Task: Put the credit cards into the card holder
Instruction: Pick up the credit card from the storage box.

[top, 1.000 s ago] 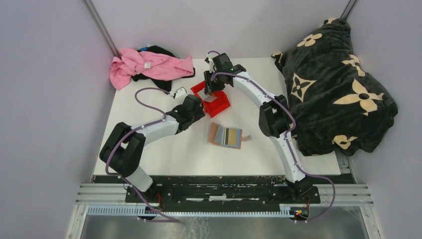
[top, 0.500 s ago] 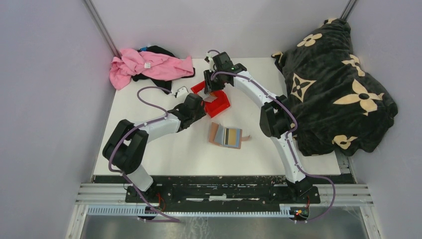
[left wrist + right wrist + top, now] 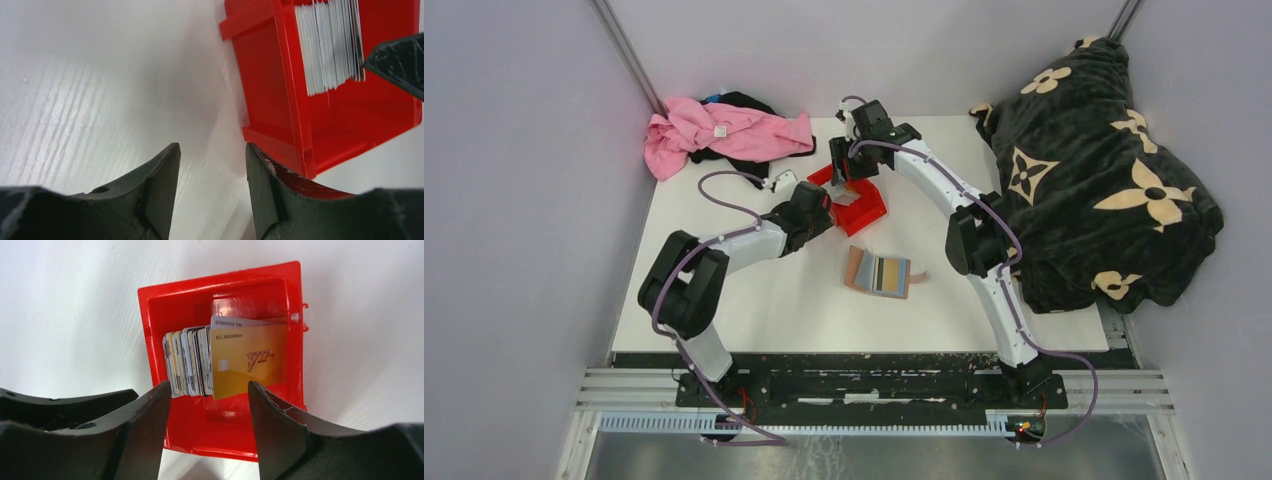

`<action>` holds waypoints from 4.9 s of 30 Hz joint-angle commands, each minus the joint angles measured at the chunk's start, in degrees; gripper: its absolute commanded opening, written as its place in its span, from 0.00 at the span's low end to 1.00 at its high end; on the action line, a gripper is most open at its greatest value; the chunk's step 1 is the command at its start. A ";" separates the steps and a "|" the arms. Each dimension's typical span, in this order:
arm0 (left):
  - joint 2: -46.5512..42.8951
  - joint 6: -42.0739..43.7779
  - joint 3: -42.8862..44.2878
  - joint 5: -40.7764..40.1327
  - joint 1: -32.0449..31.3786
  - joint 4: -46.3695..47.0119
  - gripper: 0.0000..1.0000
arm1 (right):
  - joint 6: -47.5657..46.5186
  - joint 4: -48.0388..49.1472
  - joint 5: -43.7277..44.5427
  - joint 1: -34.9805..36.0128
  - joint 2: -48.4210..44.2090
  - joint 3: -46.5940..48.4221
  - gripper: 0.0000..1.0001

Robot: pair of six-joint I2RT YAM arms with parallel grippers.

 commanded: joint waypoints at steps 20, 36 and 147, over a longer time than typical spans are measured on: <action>10.25 6.23 9.64 7.89 4.46 4.86 0.50 | 1.55 -1.45 -2.74 1.00 3.62 6.01 0.43; 11.16 6.21 9.82 9.85 5.30 4.92 0.49 | 1.54 -1.65 -1.75 2.06 2.99 6.61 0.58; -19.97 8.79 -10.15 19.65 5.90 14.98 0.52 | 1.61 0.08 3.24 3.28 -35.80 -30.38 0.01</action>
